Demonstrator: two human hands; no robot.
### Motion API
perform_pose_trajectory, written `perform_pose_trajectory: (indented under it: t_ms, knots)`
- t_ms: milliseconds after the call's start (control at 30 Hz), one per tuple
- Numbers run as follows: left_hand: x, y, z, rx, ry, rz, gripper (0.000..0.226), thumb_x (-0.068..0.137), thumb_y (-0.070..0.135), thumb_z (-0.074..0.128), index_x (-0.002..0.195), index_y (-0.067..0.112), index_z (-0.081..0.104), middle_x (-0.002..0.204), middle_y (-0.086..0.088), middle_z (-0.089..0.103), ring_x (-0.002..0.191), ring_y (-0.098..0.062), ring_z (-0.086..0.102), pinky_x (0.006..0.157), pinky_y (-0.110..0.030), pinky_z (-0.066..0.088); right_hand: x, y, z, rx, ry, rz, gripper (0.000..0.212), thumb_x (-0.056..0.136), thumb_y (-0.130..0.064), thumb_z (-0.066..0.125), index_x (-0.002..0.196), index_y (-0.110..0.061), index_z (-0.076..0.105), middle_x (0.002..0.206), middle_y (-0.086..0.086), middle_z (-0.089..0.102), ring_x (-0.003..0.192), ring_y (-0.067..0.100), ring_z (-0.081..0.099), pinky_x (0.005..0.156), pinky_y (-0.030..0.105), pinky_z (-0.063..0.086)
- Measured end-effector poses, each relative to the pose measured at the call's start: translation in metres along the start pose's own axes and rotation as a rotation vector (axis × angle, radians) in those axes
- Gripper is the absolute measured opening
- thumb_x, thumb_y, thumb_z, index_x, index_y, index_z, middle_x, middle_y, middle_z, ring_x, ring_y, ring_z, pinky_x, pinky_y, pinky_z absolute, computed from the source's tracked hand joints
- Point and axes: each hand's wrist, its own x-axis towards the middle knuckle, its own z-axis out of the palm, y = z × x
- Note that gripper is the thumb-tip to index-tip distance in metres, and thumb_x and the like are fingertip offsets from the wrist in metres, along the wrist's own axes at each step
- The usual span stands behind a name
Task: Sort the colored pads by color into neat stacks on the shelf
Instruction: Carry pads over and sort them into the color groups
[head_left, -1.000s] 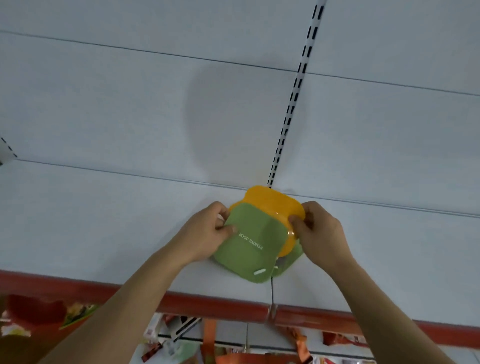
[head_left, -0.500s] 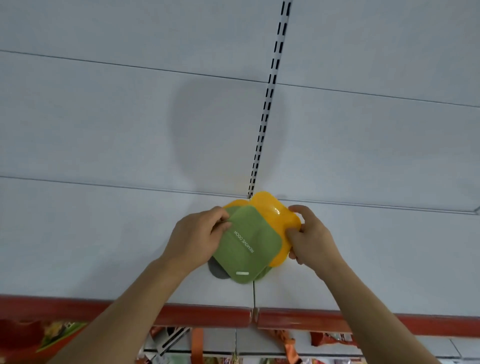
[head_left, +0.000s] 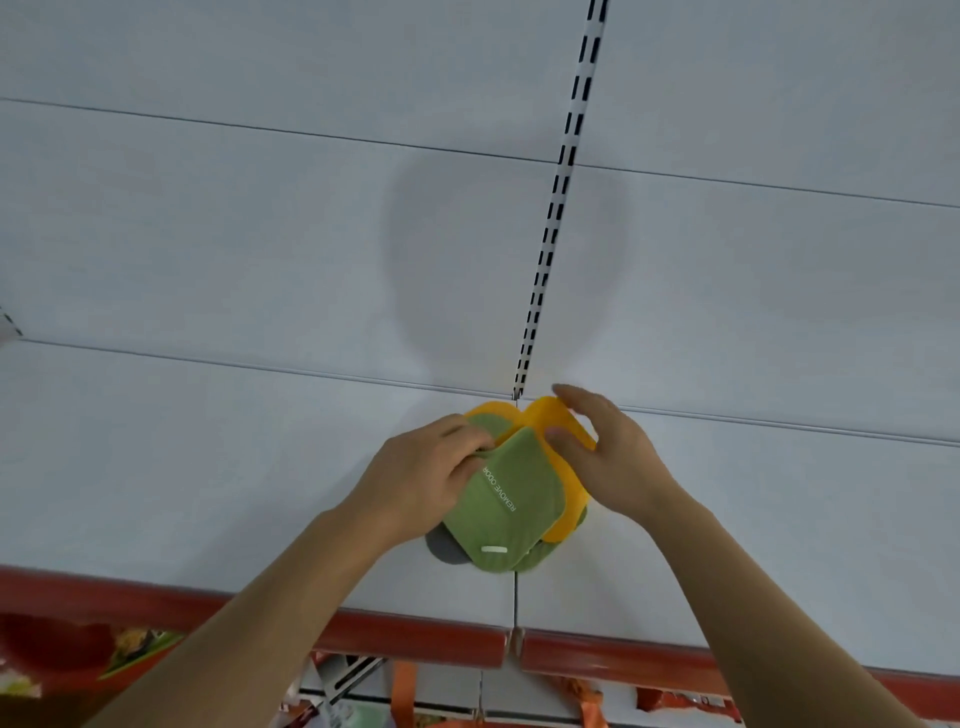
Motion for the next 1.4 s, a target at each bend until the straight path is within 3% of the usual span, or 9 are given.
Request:
perform_pose_trajectory:
  t_ms: [200, 300, 533, 733, 800, 900, 1067, 1233, 1400]
  knots:
    - [-0.005, 0.0, -0.002, 0.095, 0.036, 0.092, 0.012, 0.103, 0.03, 0.058, 0.11, 0.029, 0.067, 0.107, 0.015, 0.066, 0.091, -0.011, 0.063, 0.074, -0.034, 0.055, 0.03, 0.0, 0.003, 0.097, 0.012, 0.123, 0.015, 0.094, -0.042, 0.069, 0.103, -0.031, 0.072, 0.096, -0.011, 0.07, 0.095, 0.014, 0.064, 0.072, 0.026, 0.045]
    - [-0.005, 0.006, -0.006, 0.063, 0.044, 0.065, 0.018, 0.103, 0.037, 0.05, 0.11, 0.031, 0.066, 0.106, 0.016, 0.07, 0.089, -0.01, 0.064, 0.077, -0.026, 0.052, 0.039, 0.004, 0.004, 0.0, -0.009, 0.145, 0.016, 0.094, -0.041, 0.068, 0.102, -0.028, 0.072, 0.095, -0.011, 0.069, 0.093, 0.014, 0.063, 0.067, 0.025, 0.045]
    - [-0.003, -0.008, -0.027, -0.353, 0.165, -0.399, 0.009, 0.097, 0.019, 0.071, 0.097, 0.027, 0.066, 0.086, 0.017, 0.075, 0.076, 0.002, 0.068, 0.072, -0.018, 0.052, 0.042, 0.011, -0.014, 0.003, 0.177, 0.216, 0.022, 0.099, -0.039, 0.061, 0.116, -0.027, 0.068, 0.107, -0.004, 0.067, 0.096, 0.021, 0.058, 0.078, 0.032, 0.044]
    - [0.003, -0.04, -0.016, -0.501, 0.161, -0.796, 0.007, 0.095, 0.02, 0.071, 0.101, 0.022, 0.069, 0.101, 0.002, 0.078, 0.098, -0.021, 0.073, 0.086, -0.039, 0.056, 0.002, -0.015, -0.038, 0.084, 0.414, -0.217, 0.005, 0.097, -0.026, 0.069, 0.102, -0.027, 0.068, 0.093, -0.017, 0.07, 0.087, 0.002, 0.064, 0.075, 0.017, 0.048]
    - [0.004, -0.039, -0.01, -0.501, 0.168, -0.848, 0.009, 0.095, 0.021, 0.071, 0.103, 0.021, 0.068, 0.103, 0.0, 0.077, 0.098, -0.023, 0.073, 0.086, -0.04, 0.056, -0.016, -0.008, -0.024, -0.024, 0.275, -0.361, 0.005, 0.094, -0.026, 0.073, 0.099, -0.026, 0.071, 0.093, -0.017, 0.071, 0.084, -0.001, 0.064, 0.078, 0.014, 0.05]
    - [0.006, -0.038, -0.007, -0.49, 0.109, -0.899, 0.014, 0.092, 0.024, 0.07, 0.106, 0.024, 0.066, 0.102, -0.002, 0.076, 0.096, -0.024, 0.072, 0.085, -0.041, 0.055, -0.035, 0.014, -0.003, -0.205, -0.134, -0.353, 0.031, 0.092, -0.062, 0.063, 0.099, -0.034, 0.075, 0.102, -0.022, 0.072, 0.093, 0.0, 0.066, 0.084, 0.028, 0.055]
    - [0.007, -0.034, -0.011, -0.49, 0.027, -0.861, 0.017, 0.094, 0.02, 0.069, 0.107, 0.029, 0.062, 0.103, 0.002, 0.076, 0.097, -0.02, 0.073, 0.083, -0.037, 0.055, -0.018, 0.043, -0.006, -0.211, 0.174, -0.103, 0.031, 0.097, -0.052, 0.055, 0.114, -0.032, 0.073, 0.118, -0.013, 0.073, 0.111, 0.017, 0.066, 0.092, 0.035, 0.054]
    - [0.003, -0.033, -0.014, -0.557, -0.023, -0.818, 0.026, 0.092, 0.012, 0.072, 0.114, 0.026, 0.072, 0.104, 0.008, 0.081, 0.099, -0.016, 0.077, 0.099, -0.048, 0.058, 0.01, 0.046, -0.002, -0.25, -0.243, 0.076, 0.087, 0.082, -0.065, 0.072, 0.156, -0.036, 0.038, 0.159, -0.01, 0.043, 0.148, 0.019, 0.035, 0.119, 0.041, 0.034]
    - [-0.004, -0.031, -0.021, -0.549, -0.093, -0.747, 0.031, 0.095, 0.016, 0.066, 0.116, 0.038, 0.066, 0.105, 0.007, 0.078, 0.097, -0.019, 0.075, 0.085, -0.046, 0.061, 0.032, 0.041, -0.003, -0.245, -0.267, 0.074, 0.089, 0.076, -0.063, 0.08, 0.152, -0.037, 0.042, 0.138, -0.008, 0.052, 0.127, 0.017, 0.051, 0.105, 0.038, 0.046]
